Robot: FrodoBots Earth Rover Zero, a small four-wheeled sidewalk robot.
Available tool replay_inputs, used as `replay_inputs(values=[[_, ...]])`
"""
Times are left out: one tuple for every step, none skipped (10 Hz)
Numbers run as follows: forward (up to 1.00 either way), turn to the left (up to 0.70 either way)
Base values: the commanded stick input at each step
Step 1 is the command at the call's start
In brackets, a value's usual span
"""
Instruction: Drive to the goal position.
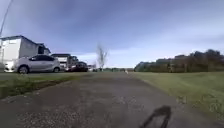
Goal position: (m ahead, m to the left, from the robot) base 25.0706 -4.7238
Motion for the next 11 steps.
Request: replay_inputs(values=[[1.0,0.0],[1.0,0.0],[1.0,0.0],[1.0,0.0],[1.0,0.0],[1.0,0.0],[1.0,0.0],[1.0,0.0],[1.0,0.0],[1.0,0.0],[1.0,0.0]])
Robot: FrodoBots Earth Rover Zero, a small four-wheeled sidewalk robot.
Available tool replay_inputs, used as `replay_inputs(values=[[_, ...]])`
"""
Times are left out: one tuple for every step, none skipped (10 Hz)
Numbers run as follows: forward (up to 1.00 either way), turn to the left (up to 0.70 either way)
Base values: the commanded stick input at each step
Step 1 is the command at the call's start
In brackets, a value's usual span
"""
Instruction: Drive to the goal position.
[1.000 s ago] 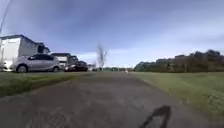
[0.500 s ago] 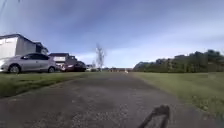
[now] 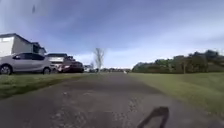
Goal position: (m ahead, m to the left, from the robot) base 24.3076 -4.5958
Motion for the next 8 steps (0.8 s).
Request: replay_inputs(values=[[1.0,0.0],[1.0,0.0],[1.0,0.0],[1.0,0.0],[1.0,0.0],[1.0,0.0],[1.0,0.0],[1.0,0.0]])
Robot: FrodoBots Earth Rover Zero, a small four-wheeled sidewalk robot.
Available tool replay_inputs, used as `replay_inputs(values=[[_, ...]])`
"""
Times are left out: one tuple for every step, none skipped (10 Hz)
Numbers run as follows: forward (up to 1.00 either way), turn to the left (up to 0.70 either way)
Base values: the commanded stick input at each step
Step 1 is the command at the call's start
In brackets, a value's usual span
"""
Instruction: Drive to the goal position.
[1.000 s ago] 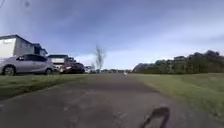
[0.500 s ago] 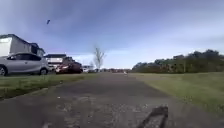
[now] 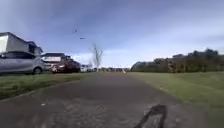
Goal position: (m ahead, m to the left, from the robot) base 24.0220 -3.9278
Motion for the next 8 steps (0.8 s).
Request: replay_inputs(values=[[1.0,0.0],[1.0,0.0],[1.0,0.0],[1.0,0.0],[1.0,0.0],[1.0,0.0],[1.0,0.0],[1.0,0.0]])
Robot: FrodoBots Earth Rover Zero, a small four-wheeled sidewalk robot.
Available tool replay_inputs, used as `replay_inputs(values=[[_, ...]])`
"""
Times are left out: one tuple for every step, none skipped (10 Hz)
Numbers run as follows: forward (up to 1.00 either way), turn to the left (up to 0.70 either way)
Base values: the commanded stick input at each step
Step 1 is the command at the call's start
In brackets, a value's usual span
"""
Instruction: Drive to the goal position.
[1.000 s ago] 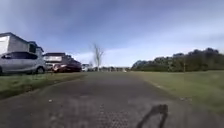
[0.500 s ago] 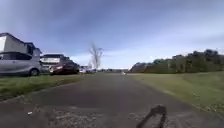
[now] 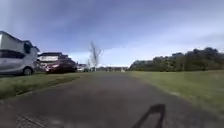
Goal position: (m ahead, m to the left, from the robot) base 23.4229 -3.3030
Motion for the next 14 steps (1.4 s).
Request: replay_inputs(values=[[1.0,0.0],[1.0,0.0],[1.0,0.0],[1.0,0.0],[1.0,0.0],[1.0,0.0],[1.0,0.0],[1.0,0.0],[1.0,0.0],[1.0,0.0],[1.0,0.0],[1.0,0.0],[1.0,0.0],[1.0,0.0]])
